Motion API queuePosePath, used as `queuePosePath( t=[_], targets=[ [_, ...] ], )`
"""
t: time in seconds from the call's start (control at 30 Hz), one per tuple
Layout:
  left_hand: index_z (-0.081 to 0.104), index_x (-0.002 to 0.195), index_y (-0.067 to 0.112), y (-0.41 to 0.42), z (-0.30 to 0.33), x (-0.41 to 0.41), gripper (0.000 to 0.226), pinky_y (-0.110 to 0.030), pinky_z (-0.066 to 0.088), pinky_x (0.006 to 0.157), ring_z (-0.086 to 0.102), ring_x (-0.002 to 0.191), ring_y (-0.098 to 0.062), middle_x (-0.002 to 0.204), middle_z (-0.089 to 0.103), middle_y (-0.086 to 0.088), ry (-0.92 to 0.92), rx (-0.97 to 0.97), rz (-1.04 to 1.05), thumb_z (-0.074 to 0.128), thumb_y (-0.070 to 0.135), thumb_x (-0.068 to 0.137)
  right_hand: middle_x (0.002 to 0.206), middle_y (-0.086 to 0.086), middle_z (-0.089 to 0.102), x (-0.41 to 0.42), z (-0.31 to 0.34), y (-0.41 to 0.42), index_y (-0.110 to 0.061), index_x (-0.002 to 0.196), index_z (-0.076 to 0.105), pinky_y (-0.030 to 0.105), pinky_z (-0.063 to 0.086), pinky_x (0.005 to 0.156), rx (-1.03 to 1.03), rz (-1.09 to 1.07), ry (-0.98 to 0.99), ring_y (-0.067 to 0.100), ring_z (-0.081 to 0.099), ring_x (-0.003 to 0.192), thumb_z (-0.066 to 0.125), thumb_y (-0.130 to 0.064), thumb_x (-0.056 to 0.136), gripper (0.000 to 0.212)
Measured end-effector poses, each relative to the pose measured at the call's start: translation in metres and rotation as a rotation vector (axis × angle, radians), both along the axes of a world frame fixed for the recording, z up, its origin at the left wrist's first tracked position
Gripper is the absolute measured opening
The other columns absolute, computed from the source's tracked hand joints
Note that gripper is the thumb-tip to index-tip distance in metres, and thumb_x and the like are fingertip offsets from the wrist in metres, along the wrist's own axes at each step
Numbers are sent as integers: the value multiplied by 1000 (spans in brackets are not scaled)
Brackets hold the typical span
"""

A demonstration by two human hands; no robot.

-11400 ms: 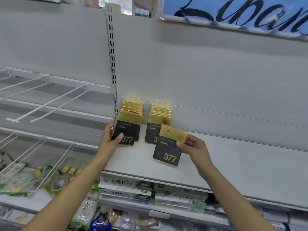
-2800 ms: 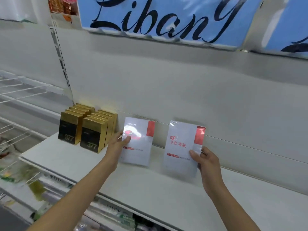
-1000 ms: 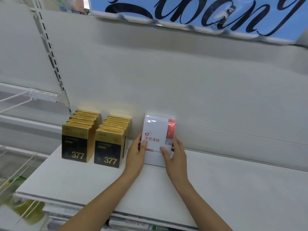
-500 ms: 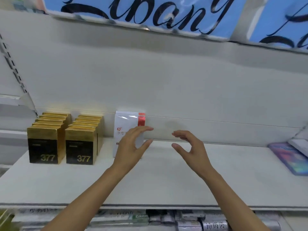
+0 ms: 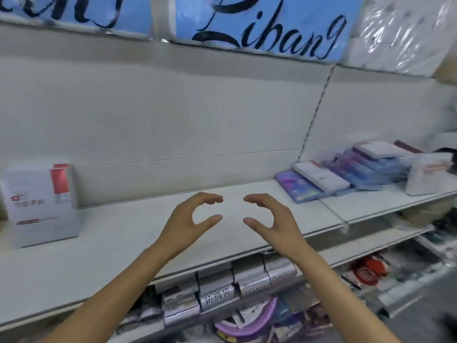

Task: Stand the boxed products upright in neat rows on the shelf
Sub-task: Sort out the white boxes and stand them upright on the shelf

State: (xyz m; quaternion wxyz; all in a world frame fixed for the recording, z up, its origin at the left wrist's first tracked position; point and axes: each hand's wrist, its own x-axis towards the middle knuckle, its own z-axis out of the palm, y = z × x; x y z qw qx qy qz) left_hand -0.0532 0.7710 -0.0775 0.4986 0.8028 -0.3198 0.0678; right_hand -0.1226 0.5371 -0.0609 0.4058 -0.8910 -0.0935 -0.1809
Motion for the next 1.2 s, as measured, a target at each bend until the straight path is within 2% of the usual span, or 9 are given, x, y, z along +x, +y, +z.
queuePosePath(
  t=[0.17, 0.4, 0.57, 0.73, 0.83, 0.93, 1.0, 1.07, 1.2],
  targets=[
    [65, 122, 37, -105, -7, -24, 32, -28, 43, 107, 58, 122, -5, 126, 64, 20, 19, -1, -90, 73, 33, 92, 126, -24, 61, -42, -8, -100, -30, 128, 61, 13, 40, 101, 14, -67, 18, -5, 53, 120, 73, -33, 90, 41],
    [66, 121, 31, -226, -16, -42, 32, -30, 44, 106, 60, 121, -11, 124, 66, 15, 50, -8, -196, 74, 22, 92, 130, -21, 59, -83, -28, -210, -34, 129, 59, 29, 42, 107, 9, -146, 65, 0, 52, 125, 71, -39, 90, 41],
    [66, 122, 34, -292, -23, -25, 29, -36, 45, 108, 60, 121, -8, 126, 66, 18, 108, 19, -189, 70, 27, 95, 128, -21, 61, -88, -40, -268, -32, 129, 60, 23, 42, 106, 67, -209, 71, 1, 53, 124, 71, -38, 91, 40],
    [65, 124, 36, -349, -25, 23, 34, -30, 47, 104, 61, 117, -4, 124, 65, 20, 163, 57, -143, 73, 31, 92, 129, -25, 59, -60, -45, -322, -34, 130, 59, 19, 40, 105, 61, -253, 86, -3, 51, 125, 71, -39, 92, 40],
    [60, 131, 31, -384, -28, 68, 47, -25, 47, 92, 60, 115, -11, 128, 61, 11, 231, 88, -62, 76, 38, 88, 130, -26, 57, -32, -41, -359, -34, 131, 58, 21, 39, 106, 18, -267, 91, -6, 49, 125, 68, -41, 93, 40],
    [54, 135, 25, -417, -32, 112, 54, -28, 45, 90, 60, 113, -20, 140, 51, 0, 311, 70, 47, 77, 34, 87, 132, -23, 57, -3, -28, -396, -33, 131, 58, 21, 39, 105, 10, -294, 95, -10, 47, 122, 66, -43, 93, 40],
    [48, 141, 17, -437, -33, 133, 62, -30, 43, 93, 57, 114, -22, 144, 42, -6, 362, 68, 119, 75, 35, 88, 133, -20, 58, 17, -19, -422, -31, 132, 58, 24, 40, 106, -37, -317, 93, -8, 48, 122, 66, -44, 93, 41],
    [36, 151, 12, -451, -32, 144, 80, -36, 41, 103, 50, 125, -26, 152, 29, -8, 385, 113, 169, 76, 40, 87, 134, -17, 59, 36, -10, -447, -28, 132, 59, 26, 41, 106, -77, -349, 73, -4, 49, 120, 66, -41, 94, 40],
    [10, 158, 8, -466, -31, 159, 113, -41, 36, 111, 38, 140, -30, 159, 12, -11, 435, 173, 235, 83, 41, 79, 132, -15, 56, 68, 3, -496, -24, 133, 57, 22, 43, 100, -49, -441, 28, 2, 49, 119, 68, -32, 94, 41]
  ],
)
